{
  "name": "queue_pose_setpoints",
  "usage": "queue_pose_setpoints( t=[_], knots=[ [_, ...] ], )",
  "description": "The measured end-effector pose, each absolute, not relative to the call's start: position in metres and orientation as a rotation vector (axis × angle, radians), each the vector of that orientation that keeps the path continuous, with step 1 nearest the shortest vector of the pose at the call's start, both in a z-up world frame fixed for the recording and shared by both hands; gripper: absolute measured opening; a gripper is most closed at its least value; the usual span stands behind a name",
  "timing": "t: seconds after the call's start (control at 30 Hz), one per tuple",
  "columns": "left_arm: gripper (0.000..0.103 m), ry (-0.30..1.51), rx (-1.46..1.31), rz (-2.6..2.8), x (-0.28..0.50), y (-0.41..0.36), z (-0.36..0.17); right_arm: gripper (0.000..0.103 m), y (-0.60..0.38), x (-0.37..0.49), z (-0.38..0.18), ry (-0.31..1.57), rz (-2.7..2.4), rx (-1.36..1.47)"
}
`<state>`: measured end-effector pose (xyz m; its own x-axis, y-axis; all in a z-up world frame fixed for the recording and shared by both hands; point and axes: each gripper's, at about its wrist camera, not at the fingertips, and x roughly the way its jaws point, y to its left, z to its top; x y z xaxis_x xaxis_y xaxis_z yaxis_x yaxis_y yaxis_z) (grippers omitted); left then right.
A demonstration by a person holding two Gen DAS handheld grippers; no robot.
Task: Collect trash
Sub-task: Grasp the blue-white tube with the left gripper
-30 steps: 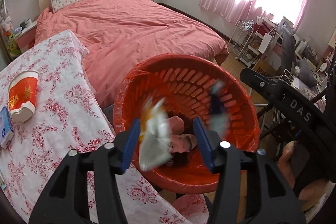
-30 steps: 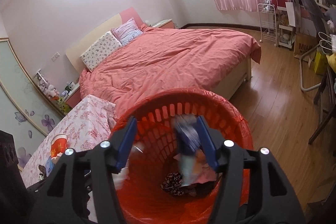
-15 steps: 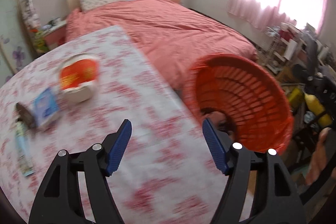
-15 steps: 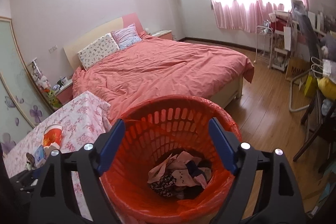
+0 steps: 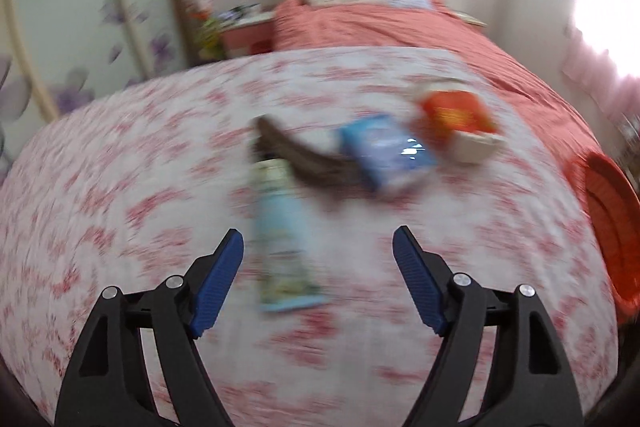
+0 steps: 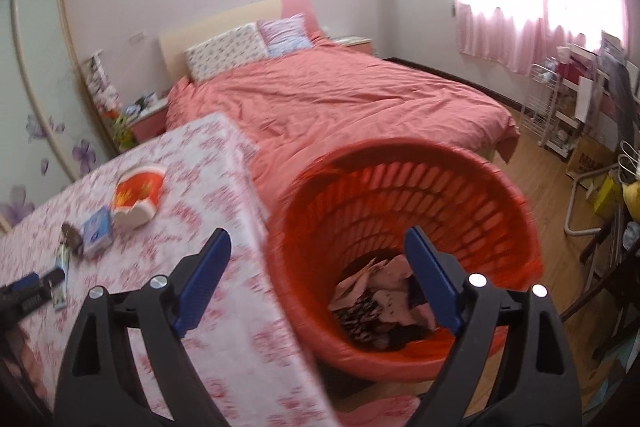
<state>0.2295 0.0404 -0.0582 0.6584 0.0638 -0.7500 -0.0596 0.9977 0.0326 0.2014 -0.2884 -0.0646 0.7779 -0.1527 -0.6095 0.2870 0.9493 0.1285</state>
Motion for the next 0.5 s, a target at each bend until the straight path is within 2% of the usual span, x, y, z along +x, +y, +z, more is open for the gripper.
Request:
queue_pose_setpoints(
  t=[0.2, 0.4, 0.47, 0.5],
  knots=[
    [0.065, 0.902, -0.096, 0.090, 0.254, 0.068, -0.073, 0.086, -0.243, 0.211, -0.077, 0.682, -0.175, 0.160],
    [0.044, 0.916, -0.106, 0.110, 0.271, 0.068, -0.082, 0.086, -0.218, 0.216, -0.081, 0.709, -0.127, 0.124],
    [0.032, 0.914, -0.105, 0.124, 0.272, 0.070, -0.083, 0.086, -0.211, 0.218, -0.081, 0.712, -0.117, 0.114],
    [0.031, 0.916, -0.108, 0.129, 0.271, 0.072, -0.082, 0.086, -0.207, 0.219, -0.081, 0.714, -0.113, 0.111]
  ],
)
